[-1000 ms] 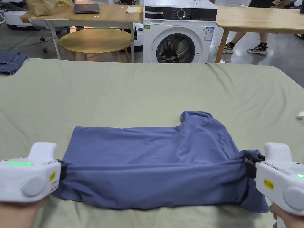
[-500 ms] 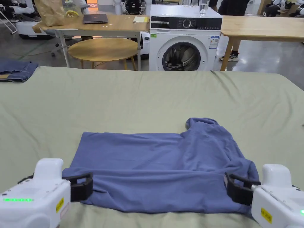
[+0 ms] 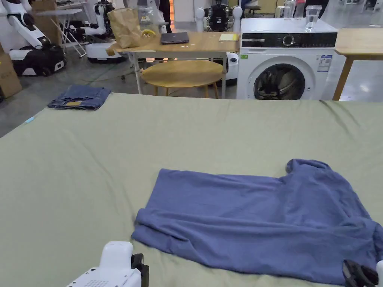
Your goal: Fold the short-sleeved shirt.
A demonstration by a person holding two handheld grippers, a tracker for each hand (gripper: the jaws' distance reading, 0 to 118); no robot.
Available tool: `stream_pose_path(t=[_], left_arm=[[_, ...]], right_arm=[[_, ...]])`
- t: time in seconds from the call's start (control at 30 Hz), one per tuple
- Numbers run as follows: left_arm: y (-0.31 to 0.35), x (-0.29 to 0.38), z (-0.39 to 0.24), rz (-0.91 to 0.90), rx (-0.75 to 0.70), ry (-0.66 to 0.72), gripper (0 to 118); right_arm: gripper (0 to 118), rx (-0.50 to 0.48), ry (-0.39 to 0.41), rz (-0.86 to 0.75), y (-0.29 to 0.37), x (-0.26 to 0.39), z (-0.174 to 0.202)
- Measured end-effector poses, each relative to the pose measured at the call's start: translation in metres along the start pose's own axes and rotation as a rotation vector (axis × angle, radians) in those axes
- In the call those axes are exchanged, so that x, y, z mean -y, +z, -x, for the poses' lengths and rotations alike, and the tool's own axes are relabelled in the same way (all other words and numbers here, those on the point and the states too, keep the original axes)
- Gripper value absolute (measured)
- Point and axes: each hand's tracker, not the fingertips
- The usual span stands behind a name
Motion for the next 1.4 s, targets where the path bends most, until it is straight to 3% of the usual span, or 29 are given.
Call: stream_pose_path(t=[0.1,0.13,0.17,0.2,0.23,0.27,0.37,0.5,0.57,0.6,0.63,0.67,0.73,0.77,0.8,0.83,0.87,1.0,1.03,1.07,1.1,1.13,1.17,1.23,1.3,1.4], left_arm=[[-0.013,-0.010,0.009,-0.003,-0.021,0.009,0],[-0.022,-0.015,0.013,-0.003,-0.045,0.006,14],[-0.034,-0.021,0.019,0.008,-0.060,-0.005,49],[-0.046,-0.025,0.023,0.039,-0.072,-0.009,95],[-0.059,-0.030,0.027,0.062,-0.083,-0.010,118],[-0.066,-0.036,0.030,0.016,-0.084,-0.012,117],[-0.088,-0.050,0.027,0.096,-0.127,-0.017,116],[-0.122,-0.052,0.023,0.205,-0.158,-0.058,93],[-0.128,-0.050,0.020,0.203,-0.132,-0.063,76],[-0.132,-0.048,0.023,0.181,-0.121,-0.063,62],[-0.125,-0.052,0.019,0.147,-0.119,-0.093,25],[-0.120,-0.055,0.014,0.141,-0.128,-0.105,8],[-0.112,-0.060,0.005,0.110,-0.123,-0.144,5],[-0.110,-0.064,0.003,0.120,-0.111,-0.151,5],[-0.107,-0.067,0.001,0.106,-0.121,-0.149,5],[-0.103,-0.072,0.001,0.090,-0.117,-0.152,5],[-0.094,-0.075,-0.004,0.067,-0.133,-0.154,5],[-0.084,-0.087,-0.004,0.046,-0.111,-0.115,5],[-0.086,-0.086,-0.003,0.052,-0.111,-0.114,5],[-0.087,-0.085,-0.003,0.059,-0.106,-0.110,5],[-0.089,-0.082,-0.003,0.067,-0.104,-0.106,5],[-0.091,-0.079,0.000,0.074,-0.099,-0.100,5],[-0.089,-0.075,0.001,0.059,-0.097,-0.090,5],[-0.082,-0.073,0.003,0.041,-0.108,-0.071,5],[-0.071,-0.074,0.005,0.018,-0.094,-0.064,4],[-0.039,-0.078,0.004,-0.038,-0.078,-0.072,4]], right_arm=[[0,0.020,0.001,0.015,-0.002,0.001,-0.010],[0,0.025,-0.001,0.019,-0.003,0.004,-0.010],[0,0.029,-0.005,0.024,-0.003,0.004,-0.013],[0,0.032,-0.008,0.027,-0.003,0.005,-0.016],[0,0.039,-0.009,0.032,-0.004,0.005,-0.019],[0,0.045,-0.010,0.036,-0.005,0.007,-0.019],[0,0.068,-0.023,0.051,-0.008,0.009,-0.029],[0,0.104,-0.043,0.077,-0.014,0.013,-0.042],[0,0.131,-0.051,0.097,-0.020,0.016,-0.051],[0,0.146,-0.054,0.113,-0.023,0.017,-0.056],[0,0.165,-0.057,0.125,-0.027,0.018,-0.061],[0,0.178,-0.055,0.135,-0.032,0.018,-0.066],[3,0.210,-0.033,0.148,-0.041,0.019,-0.072],[22,0.217,-0.027,0.141,-0.047,0.019,-0.075],[58,0.206,-0.031,0.139,-0.052,0.018,-0.079],[110,0.178,-0.038,0.158,-0.060,0.016,-0.083],[118,0.174,-0.027,0.205,-0.070,0.014,-0.085],[118,0.208,-0.014,0.208,-0.101,0.007,-0.095],[118,0.190,-0.048,0.252,-0.107,0.007,-0.099],[108,0.148,-0.099,0.267,-0.109,0.008,-0.103],[80,0.136,-0.139,0.291,-0.111,0.008,-0.107],[17,0.118,-0.177,0.299,-0.113,0.008,-0.110],[4,0.086,-0.189,0.266,-0.108,0.007,-0.109],[4,0.093,-0.137,0.231,-0.091,0.003,-0.106],[4,0.087,-0.155,0.183,-0.071,-0.010,-0.104],[4,0.067,-0.115,0.104,-0.030,-0.026,-0.096]])
